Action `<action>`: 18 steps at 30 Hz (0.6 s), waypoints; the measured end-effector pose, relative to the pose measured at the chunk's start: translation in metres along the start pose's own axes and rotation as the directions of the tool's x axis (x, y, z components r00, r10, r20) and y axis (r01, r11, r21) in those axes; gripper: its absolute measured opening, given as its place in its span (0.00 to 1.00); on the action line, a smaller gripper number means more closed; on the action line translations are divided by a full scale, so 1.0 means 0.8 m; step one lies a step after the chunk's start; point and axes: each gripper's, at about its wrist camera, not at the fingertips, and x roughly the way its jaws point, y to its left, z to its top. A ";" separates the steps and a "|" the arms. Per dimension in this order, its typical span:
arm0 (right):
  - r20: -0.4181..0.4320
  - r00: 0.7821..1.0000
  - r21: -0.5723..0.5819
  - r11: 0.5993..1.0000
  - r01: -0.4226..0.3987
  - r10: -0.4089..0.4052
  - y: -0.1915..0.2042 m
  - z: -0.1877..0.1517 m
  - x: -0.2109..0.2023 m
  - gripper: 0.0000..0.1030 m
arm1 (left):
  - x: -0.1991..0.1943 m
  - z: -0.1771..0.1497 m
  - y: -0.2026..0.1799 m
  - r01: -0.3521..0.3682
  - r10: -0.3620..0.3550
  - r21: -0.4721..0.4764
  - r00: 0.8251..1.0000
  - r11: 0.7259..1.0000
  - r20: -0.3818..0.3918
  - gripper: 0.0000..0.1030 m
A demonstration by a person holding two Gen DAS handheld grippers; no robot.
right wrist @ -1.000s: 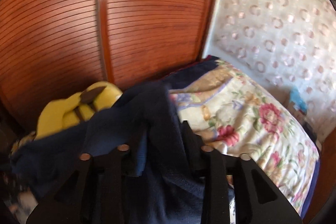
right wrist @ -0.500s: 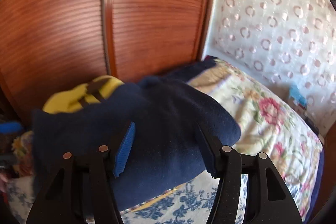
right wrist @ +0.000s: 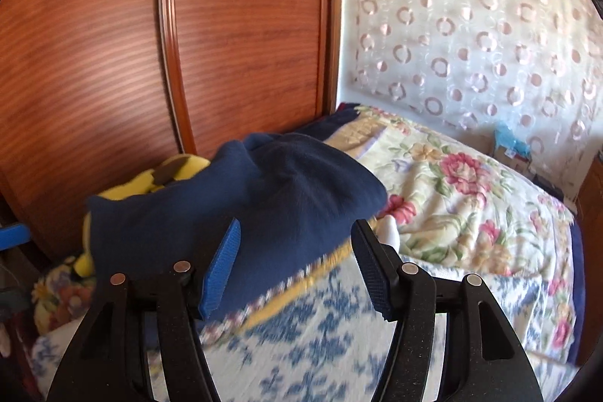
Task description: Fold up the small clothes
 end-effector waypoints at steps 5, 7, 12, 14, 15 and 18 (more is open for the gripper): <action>0.035 0.999 0.052 0.998 0.038 -0.040 0.000 -0.040 -0.077 0.62 | -0.011 -0.001 -0.029 -0.015 0.015 0.038 1.000 0.999 0.001 0.67; 0.040 0.998 0.081 0.996 0.048 -0.051 -0.003 -0.057 -0.105 0.62 | -0.017 -0.002 -0.039 0.004 -0.005 0.034 1.000 0.999 0.007 0.67; 0.055 0.993 0.118 0.988 0.100 -0.107 -0.004 -0.091 -0.172 0.67 | -0.019 -0.003 -0.061 0.022 -0.022 0.035 1.000 0.999 -0.008 0.67; 0.055 0.992 0.144 0.984 0.109 -0.118 -0.007 -0.104 -0.198 0.69 | -0.023 -0.003 -0.070 0.043 -0.043 0.039 0.999 0.998 -0.007 0.67; 0.056 0.991 0.150 0.982 0.115 -0.125 -0.007 -0.108 -0.210 0.71 | -0.024 -0.002 -0.075 0.055 -0.055 0.041 0.998 0.998 -0.007 0.67; 0.076 0.984 0.171 0.974 0.148 -0.163 -0.008 -0.122 -0.250 0.77 | -0.031 -0.001 -0.090 0.074 -0.074 0.047 0.997 0.996 0.000 0.67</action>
